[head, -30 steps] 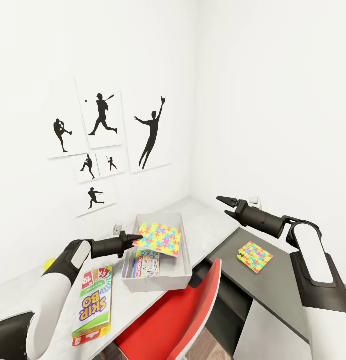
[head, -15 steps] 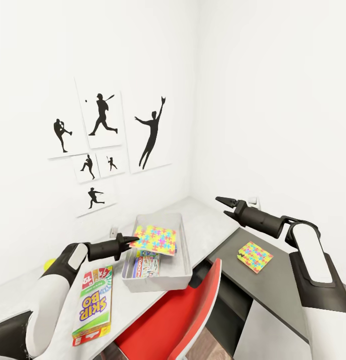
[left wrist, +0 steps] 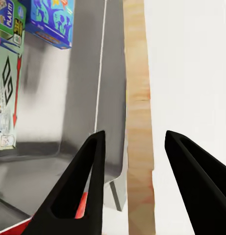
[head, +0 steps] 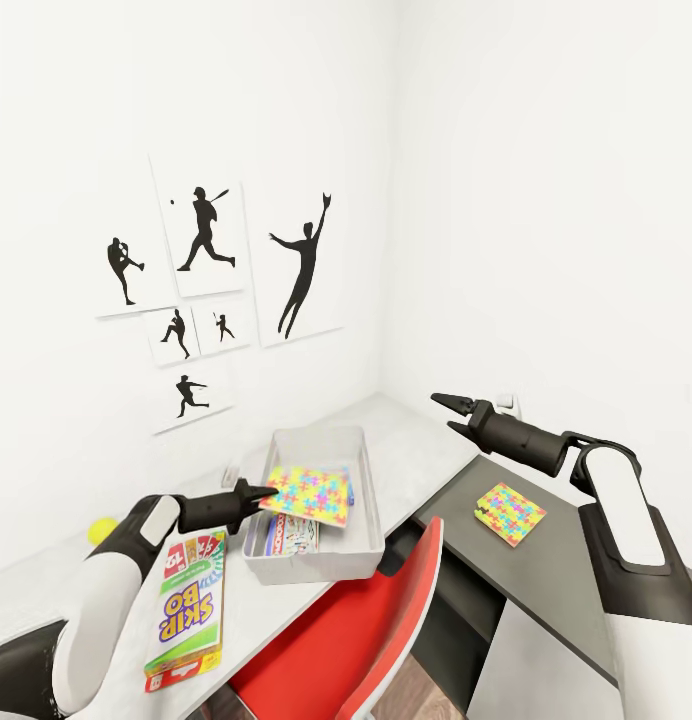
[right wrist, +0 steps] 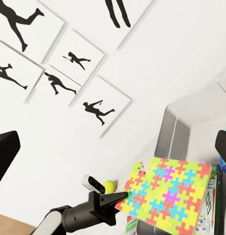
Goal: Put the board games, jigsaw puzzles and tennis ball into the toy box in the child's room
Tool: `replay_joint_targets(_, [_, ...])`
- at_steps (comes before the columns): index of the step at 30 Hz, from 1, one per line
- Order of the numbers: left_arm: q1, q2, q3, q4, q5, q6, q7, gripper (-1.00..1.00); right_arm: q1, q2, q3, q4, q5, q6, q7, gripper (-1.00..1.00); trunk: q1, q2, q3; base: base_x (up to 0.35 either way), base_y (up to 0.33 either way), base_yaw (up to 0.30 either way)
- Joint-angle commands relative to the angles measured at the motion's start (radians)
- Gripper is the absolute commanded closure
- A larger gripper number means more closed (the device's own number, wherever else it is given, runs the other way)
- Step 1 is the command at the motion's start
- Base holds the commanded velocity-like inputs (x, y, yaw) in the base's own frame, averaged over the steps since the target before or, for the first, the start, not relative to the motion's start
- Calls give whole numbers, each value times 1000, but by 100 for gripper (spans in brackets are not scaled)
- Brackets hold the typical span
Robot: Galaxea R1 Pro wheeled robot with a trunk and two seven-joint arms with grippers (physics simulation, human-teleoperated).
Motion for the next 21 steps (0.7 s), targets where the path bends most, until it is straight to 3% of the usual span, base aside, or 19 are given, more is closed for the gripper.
replay_joint_targets(1, [-1, -1, 8, 3, -2, 2, 4, 100, -1, 0, -1, 0, -8, 4, -7, -100, 1, -2, -1, 0, 0, 0])
replay_joint_targets(7, [-1, -1, 11, 12, 3, -6, 36, 100, -1, 0, -1, 0, -8, 4, -7, -100, 1, -2, -1, 0, 0, 0])
replay_joint_targets(21, [-2, -13, 8, 13, 0, -13, 38, 100, -1, 0, -1, 0, -8, 4, -7, -100, 1, -2, -1, 0, 0, 0])
